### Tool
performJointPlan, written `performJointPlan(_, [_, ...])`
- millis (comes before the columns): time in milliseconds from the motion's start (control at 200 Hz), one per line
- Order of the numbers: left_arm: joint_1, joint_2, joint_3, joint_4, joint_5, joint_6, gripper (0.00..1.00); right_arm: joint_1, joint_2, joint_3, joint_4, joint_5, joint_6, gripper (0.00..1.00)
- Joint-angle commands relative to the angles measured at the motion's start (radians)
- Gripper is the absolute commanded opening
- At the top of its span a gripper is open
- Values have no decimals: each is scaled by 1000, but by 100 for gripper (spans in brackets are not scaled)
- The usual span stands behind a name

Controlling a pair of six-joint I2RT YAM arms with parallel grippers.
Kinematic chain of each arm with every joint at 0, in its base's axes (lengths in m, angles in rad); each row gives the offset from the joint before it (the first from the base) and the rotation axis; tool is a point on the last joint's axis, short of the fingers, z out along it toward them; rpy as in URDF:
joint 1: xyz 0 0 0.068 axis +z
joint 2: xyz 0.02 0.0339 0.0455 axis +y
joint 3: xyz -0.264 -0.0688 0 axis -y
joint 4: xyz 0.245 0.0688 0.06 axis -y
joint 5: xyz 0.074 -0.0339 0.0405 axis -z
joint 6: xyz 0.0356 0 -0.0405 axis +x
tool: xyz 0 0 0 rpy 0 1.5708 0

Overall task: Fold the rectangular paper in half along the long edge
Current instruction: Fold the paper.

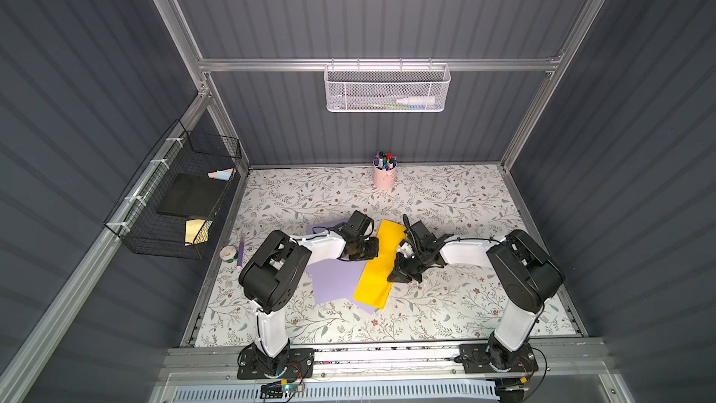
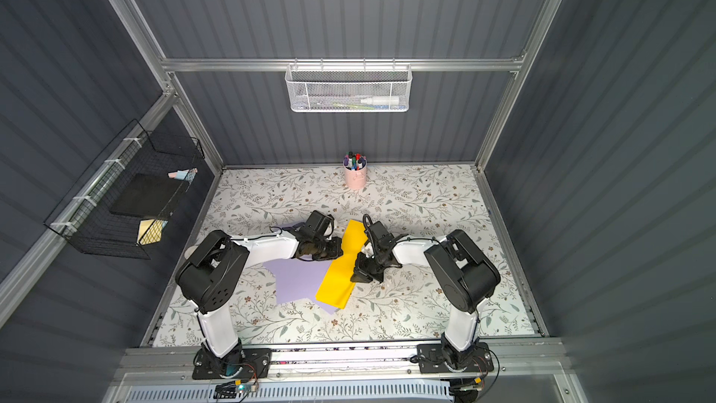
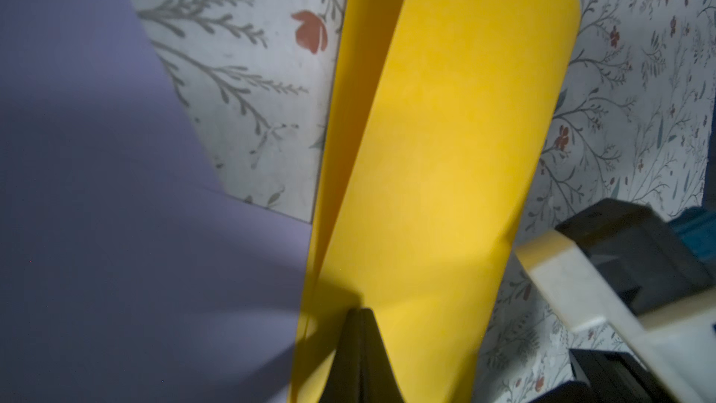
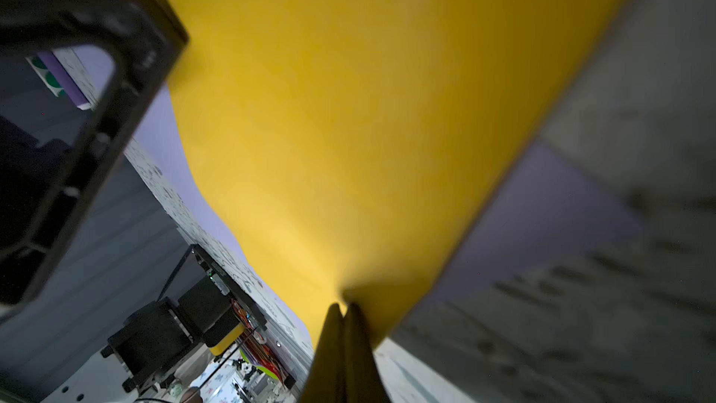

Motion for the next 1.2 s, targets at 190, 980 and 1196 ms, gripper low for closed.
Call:
performJointPlan(190, [-5, 58, -28, -143, -51, 25, 0, -47, -121, -275, -87, 86, -1, 0])
performJointPlan(980, [-5, 61, -26, -150, -53, 25, 0, 137, -31, 10, -101, 36, 15, 0])
performJointPlan(1196, [-5, 58, -27, -151, -57, 25, 0, 133, -96, -162, -135, 81, 25, 0])
